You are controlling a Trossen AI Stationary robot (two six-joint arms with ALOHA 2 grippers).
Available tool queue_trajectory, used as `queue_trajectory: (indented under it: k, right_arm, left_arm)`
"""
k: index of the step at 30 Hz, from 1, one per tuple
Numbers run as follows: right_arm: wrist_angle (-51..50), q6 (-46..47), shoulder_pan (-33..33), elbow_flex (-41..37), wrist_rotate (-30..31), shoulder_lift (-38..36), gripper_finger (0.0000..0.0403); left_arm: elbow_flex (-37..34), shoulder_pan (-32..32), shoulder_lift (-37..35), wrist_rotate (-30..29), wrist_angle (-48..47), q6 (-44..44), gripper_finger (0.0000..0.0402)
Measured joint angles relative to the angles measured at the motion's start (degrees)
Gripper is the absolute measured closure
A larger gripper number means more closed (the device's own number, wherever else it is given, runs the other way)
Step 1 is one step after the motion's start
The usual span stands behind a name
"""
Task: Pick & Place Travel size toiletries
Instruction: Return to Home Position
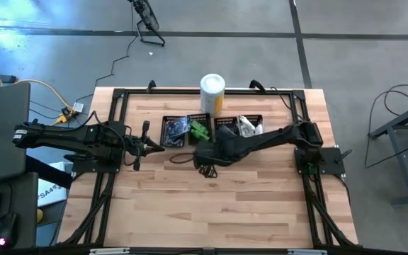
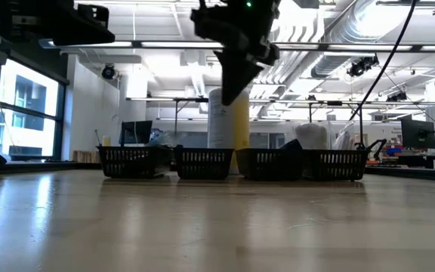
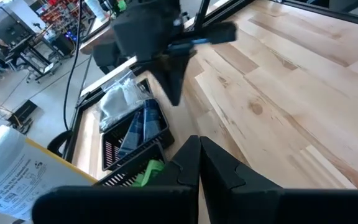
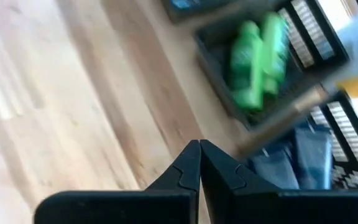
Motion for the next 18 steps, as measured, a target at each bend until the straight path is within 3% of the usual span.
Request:
queue_trajectory:
  k: [8, 14, 18]
  right_arm:
    - [9.51, -8.89, 1.05, -0.31, -4.61, -0.78, 0.0400]
    - [13.34, -10.91, 0.96, -2.29, -3.40, -4.29, 0.0400]
    - [17.85, -10.62, 1.36, -8.04, -1.92, -9.39, 0.0401]
  left_arm:
    - [0.00, 0.00, -0.04, -3.10, 2.41, 1.07, 0.0396]
    - [-0.21, 0.00, -0.20, -4.01, 3.75, 3.06, 0.0396]
    - [-3.81, 0.00, -0.19, -4.56, 7.98, 3.05, 0.0400]
